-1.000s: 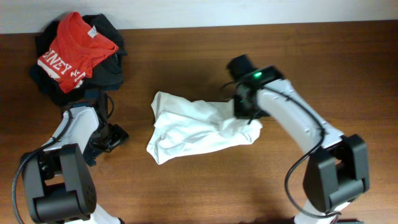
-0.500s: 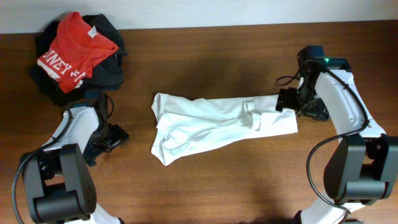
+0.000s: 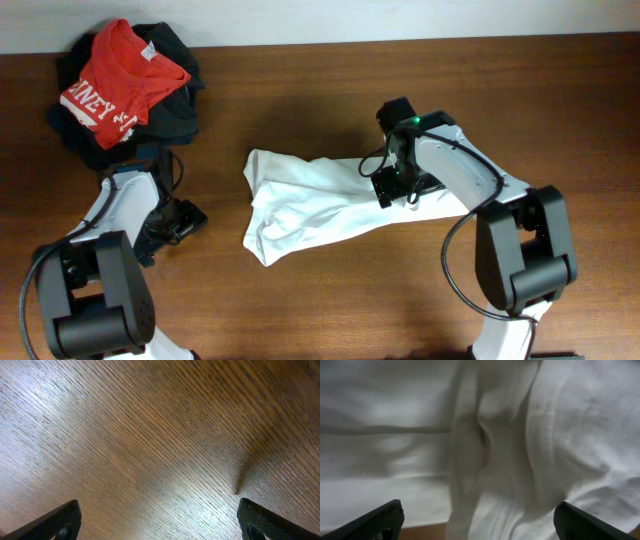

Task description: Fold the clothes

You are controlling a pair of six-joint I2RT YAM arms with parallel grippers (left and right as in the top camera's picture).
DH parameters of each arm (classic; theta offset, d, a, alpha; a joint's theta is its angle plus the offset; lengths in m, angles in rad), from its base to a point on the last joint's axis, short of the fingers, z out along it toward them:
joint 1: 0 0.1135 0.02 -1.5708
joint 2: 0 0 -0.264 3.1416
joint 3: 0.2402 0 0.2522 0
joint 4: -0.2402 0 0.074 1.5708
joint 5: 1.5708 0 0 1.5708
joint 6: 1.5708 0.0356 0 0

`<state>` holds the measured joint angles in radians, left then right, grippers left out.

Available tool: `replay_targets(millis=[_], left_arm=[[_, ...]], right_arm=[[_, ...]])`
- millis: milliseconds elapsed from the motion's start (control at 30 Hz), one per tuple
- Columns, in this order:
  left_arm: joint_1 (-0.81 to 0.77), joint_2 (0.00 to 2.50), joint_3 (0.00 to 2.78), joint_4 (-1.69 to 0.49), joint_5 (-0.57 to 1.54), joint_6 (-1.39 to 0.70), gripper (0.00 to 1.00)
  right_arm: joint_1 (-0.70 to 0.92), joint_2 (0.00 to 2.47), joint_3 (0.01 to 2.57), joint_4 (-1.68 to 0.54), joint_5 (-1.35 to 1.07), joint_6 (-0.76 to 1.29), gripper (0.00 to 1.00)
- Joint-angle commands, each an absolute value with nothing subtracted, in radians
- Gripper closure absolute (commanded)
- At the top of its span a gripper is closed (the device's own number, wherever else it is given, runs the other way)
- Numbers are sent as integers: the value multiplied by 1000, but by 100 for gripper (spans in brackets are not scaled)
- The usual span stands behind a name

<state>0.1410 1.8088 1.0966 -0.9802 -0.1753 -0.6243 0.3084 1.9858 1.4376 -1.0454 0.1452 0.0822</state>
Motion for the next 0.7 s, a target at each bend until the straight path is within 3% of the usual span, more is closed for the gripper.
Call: replay_targets(millis=[0, 100, 133, 167, 300, 400, 433, 467, 500, 533, 667], left_arm=[[147, 1816, 1092, -980, -176, -624, 1], [147, 1816, 1092, -981, -176, -624, 1], [147, 1816, 1092, -981, -176, -624, 1], [147, 1816, 1092, -981, -176, -624, 1], [147, 1816, 1092, -981, -176, -624, 1], [147, 1816, 1092, -981, -176, -624, 1], [147, 1816, 1092, -981, -176, -624, 1], [147, 1816, 1092, -981, -176, -624, 1], [147, 1816, 1092, -981, -176, -624, 1], [147, 1816, 1092, -981, -176, -624, 1], [147, 1816, 1092, -981, -176, -624, 1]], right_arm=[[314, 2000, 1436, -1032, 215, 113, 5], [314, 2010, 1436, -1013, 215, 113, 12], [314, 2012, 1436, -1008, 215, 114, 25], [314, 2012, 1436, -1008, 215, 121, 55], [314, 2012, 1436, -1009, 217, 146, 96], [314, 2011, 1436, -1011, 218, 162, 96], [314, 2011, 1436, -1016, 218, 162, 83], [314, 2011, 1436, -1017, 211, 151, 46], [314, 2011, 1436, -1016, 159, 88, 21], [314, 2011, 1436, -1014, 129, 63, 11], [314, 2027, 1434, -997, 117, 59, 10]])
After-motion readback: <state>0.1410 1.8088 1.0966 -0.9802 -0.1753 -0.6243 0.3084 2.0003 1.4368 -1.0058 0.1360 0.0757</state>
